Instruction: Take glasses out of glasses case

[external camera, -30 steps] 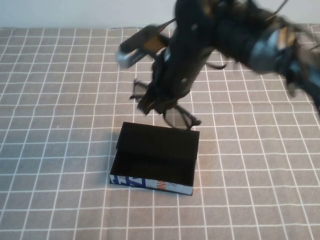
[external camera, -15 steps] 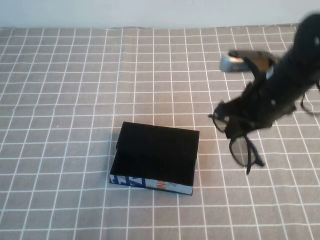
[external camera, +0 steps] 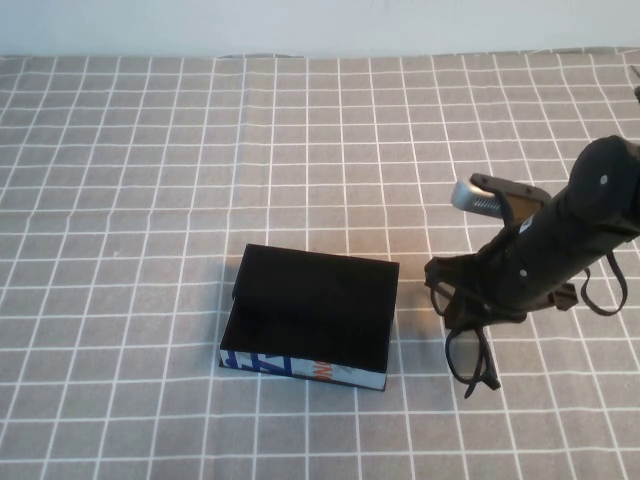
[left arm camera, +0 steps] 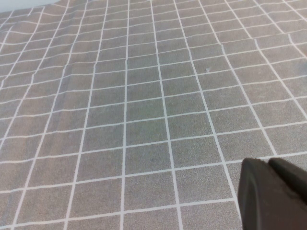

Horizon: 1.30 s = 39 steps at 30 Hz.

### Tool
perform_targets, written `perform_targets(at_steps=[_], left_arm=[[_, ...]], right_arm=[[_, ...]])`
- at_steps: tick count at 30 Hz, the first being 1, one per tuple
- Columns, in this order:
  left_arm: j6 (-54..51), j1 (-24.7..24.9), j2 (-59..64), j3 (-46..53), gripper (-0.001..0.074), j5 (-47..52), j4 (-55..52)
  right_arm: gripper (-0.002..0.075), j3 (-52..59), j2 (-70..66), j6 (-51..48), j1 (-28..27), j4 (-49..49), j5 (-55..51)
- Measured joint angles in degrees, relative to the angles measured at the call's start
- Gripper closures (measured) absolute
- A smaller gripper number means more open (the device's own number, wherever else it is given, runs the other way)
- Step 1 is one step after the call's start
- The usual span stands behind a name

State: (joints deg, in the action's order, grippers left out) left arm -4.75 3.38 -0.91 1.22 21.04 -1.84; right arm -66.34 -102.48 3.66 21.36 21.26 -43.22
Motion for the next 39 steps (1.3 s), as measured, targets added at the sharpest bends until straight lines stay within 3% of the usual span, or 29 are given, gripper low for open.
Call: perform_targets(at_steps=[4,12,16,21,28,39], left_arm=[[0.00,0.00,0.00,0.00,0.0739,0.00,0.00],[0.00,0.00,0.00,0.00,0.0739,0.00,0.00],[0.00,0.00,0.00,0.00,0.0739,0.00,0.00],[0.00,0.00,0.00,0.00,0.0739,0.00,0.00],[0.00,0.00,0.00,0.00,0.0740,0.00,0.00],[0.00,0.00,0.00,0.00,0.0739,0.00,0.00]], right_arm=[[0.0648,0.00,-1.48,0.25,0.00,0.03,0.00],[0.0410,0.00,-2.25,0.25,-0.09,-1.67,-0.12],[0.0385,0.00,-2.12,0.25,-0.09,-3.63,-1.44],[0.0456,0.04,1.88,0.36,-0.09,-6.20,-6.01],[0.0706,0.50,13.09,0.26,-0.09,-10.23,-13.49],[0.0741,13.76,38.75,0.07,-0.09,-12.37,-15.73]])
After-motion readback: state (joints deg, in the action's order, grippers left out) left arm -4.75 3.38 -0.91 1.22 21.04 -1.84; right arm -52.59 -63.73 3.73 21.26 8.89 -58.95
